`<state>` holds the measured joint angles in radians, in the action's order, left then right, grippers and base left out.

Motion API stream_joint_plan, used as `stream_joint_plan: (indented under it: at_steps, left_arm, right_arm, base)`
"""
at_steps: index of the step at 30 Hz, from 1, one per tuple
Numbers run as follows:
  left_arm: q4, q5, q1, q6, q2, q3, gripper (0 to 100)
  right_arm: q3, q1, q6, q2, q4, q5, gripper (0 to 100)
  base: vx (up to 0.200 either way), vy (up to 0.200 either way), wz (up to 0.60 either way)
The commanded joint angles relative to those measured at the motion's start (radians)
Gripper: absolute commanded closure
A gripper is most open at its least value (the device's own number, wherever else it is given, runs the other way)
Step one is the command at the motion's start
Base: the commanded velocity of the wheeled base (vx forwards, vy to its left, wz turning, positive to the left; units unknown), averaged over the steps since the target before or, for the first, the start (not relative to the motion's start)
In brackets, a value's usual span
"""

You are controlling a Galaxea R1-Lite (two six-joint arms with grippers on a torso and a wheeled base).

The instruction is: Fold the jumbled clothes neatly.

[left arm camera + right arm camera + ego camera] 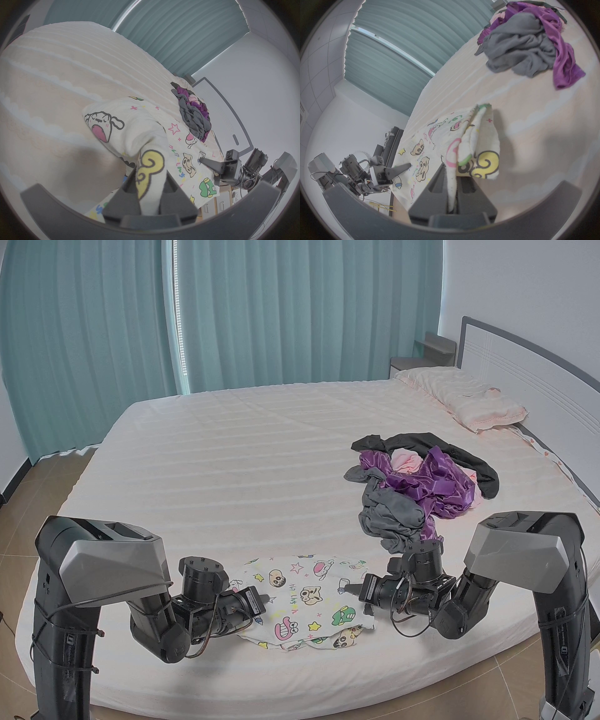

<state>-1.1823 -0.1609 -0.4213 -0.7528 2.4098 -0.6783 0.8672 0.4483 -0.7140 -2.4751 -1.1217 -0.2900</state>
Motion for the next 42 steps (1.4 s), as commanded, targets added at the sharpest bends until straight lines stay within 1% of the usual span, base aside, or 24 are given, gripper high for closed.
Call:
stream_joint_plan:
  at_steps: [1, 12, 13, 14, 22, 24, 26, 27, 28, 29, 30, 32, 33, 34, 36, 41, 42]
  left_arm:
    - [0.000, 0.001, 0.001, 0.000, 0.003, -0.003, 100]
    - [0.000, 0.018, 0.001, -0.002, 0.003, -0.006, 100]
    - [0.000, 0.018, 0.001, -0.002, 0.003, -0.006, 0]
    - [0.000, 0.018, 0.001, -0.002, 0.003, -0.006, 0]
    - [-0.002, 0.021, 0.002, -0.007, -0.001, 0.005, 0]
    - [-0.002, 0.063, 0.015, -0.022, -0.005, 0.016, 0]
    - [-0.002, 0.078, 0.024, -0.034, -0.011, 0.026, 0]
    - [-0.010, 0.078, 0.045, -0.050, -0.032, 0.045, 0]
    - [-0.017, 0.072, 0.062, -0.057, -0.051, 0.059, 0]
    - [-0.017, 0.072, 0.062, -0.057, -0.051, 0.059, 0]
    - [-0.031, 0.066, 0.085, -0.079, -0.078, 0.080, 0]
    - [-0.039, 0.061, 0.091, -0.096, -0.087, 0.085, 0]
    - [-0.051, 0.061, 0.101, -0.143, -0.110, 0.088, 0]
    - [-0.051, 0.061, 0.102, -0.149, -0.113, 0.088, 0]
    - [-0.062, 0.061, 0.114, -0.209, -0.133, 0.085, 0]
    - [-0.072, 0.066, 0.121, -0.292, -0.138, 0.065, 0]
    - [-0.072, 0.066, 0.121, -0.293, -0.138, 0.065, 0]
  right_arm:
    - [0.004, -0.005, 0.001, -0.008, -0.023, 0.014, 100]
    - [0.003, -0.007, 0.004, -0.013, -0.013, 0.015, 100]
    - [0.004, -0.008, 0.004, -0.013, -0.013, 0.015, 100]
    - [0.004, -0.008, 0.004, -0.013, -0.012, 0.015, 0]
    - [-0.020, -0.025, 0.005, -0.004, -0.010, 0.020, 0]
    - [-0.045, -0.051, 0.015, 0.025, -0.010, 0.028, 0]
    - [-0.051, -0.065, 0.021, 0.042, -0.009, 0.029, 0]
    - [-0.053, -0.094, 0.034, 0.062, -0.001, 0.029, 0]
    - [-0.051, -0.111, 0.042, 0.076, 0.008, 0.029, 0]
    - [-0.051, -0.111, 0.042, 0.076, 0.008, 0.029, 0]
    - [-0.048, -0.132, 0.057, 0.096, 0.026, 0.032, 0]
    - [-0.045, -0.137, 0.061, 0.105, 0.028, 0.034, 0]
    - [-0.043, -0.138, 0.064, 0.124, 0.026, 0.048, 0]
    - [-0.042, -0.138, 0.064, 0.127, 0.025, 0.054, 0]
    - [-0.039, -0.117, 0.064, 0.142, 0.016, 0.097, 0]
    - [-0.045, -0.008, 0.050, 0.134, -0.043, 0.120, 0]
    - [-0.043, -0.005, 0.050, 0.134, -0.044, 0.120, 0]
  base:
    - [0.000, 0.000, 0.00]
    - [0.000, 0.000, 0.00]
    - [0.000, 0.000, 0.00]
    - [0.000, 0.000, 0.00]
    - [0.000, 0.000, 0.00]
    - [0.000, 0.000, 0.00]
    - [0.000, 0.000, 0.00]
    - [0.000, 0.000, 0.00]
    - [0.000, 0.000, 0.00]
    - [0.000, 0.000, 0.00]
    - [0.000, 0.000, 0.00]
    - [0.000, 0.000, 0.00]
    - [0.000, 0.000, 0.00]
    - [0.000, 0.000, 0.00]
    - [0.000, 0.000, 0.00]
    - [0.000, 0.000, 0.00]
    - [0.000, 0.000, 0.00]
